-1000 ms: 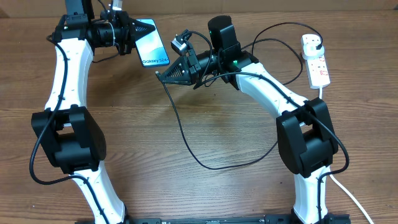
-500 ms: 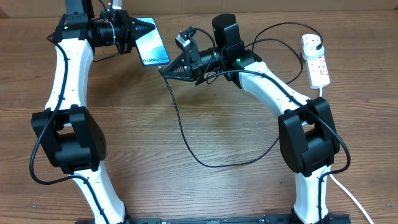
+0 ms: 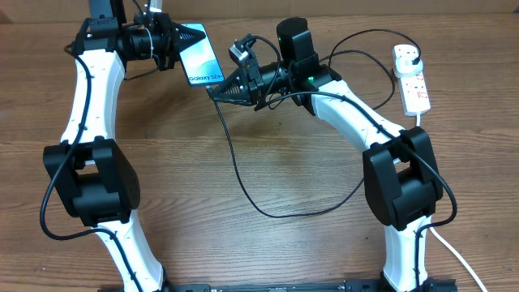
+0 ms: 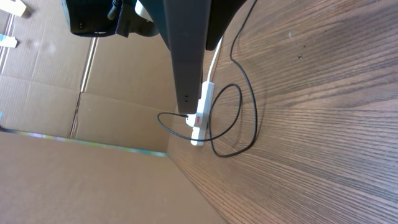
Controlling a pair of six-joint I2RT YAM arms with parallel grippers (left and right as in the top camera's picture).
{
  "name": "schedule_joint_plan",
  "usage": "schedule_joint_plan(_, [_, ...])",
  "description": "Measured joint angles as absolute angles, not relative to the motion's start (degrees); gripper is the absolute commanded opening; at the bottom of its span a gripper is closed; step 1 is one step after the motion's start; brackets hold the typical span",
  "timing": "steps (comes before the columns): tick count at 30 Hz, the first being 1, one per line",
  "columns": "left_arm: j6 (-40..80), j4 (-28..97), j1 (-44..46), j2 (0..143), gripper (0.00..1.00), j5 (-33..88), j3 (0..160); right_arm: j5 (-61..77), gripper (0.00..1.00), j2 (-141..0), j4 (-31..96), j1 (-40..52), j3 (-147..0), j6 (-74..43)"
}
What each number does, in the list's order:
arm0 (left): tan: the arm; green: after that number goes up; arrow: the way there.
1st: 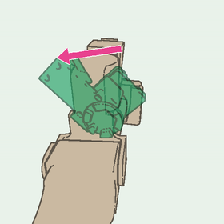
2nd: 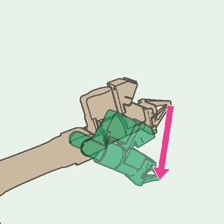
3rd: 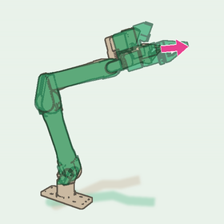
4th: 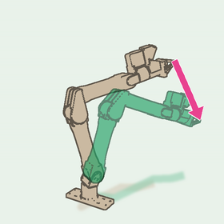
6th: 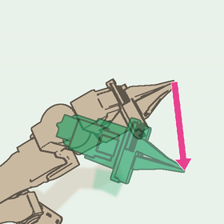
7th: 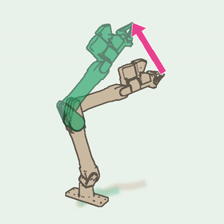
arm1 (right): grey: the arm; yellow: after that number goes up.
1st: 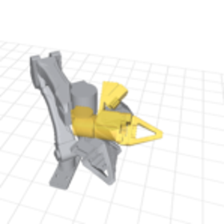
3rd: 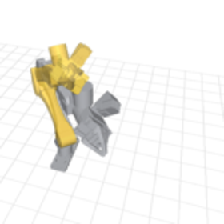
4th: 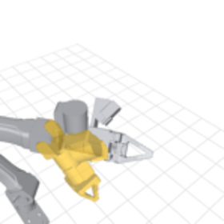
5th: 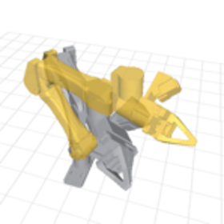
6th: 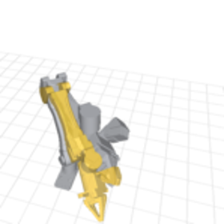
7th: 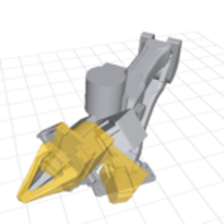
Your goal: Plug charger to phone and switch on socket
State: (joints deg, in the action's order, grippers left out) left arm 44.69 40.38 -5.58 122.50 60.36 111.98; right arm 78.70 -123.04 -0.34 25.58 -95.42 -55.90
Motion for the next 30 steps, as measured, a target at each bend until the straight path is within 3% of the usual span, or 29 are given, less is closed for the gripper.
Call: schedule_joint_plan(30, [44.7,40.3,-5.6,122.5,0.04,59.9,112.0,78.6,0.04,-123.0,-2.1,25.6,-95.4,-57.0])
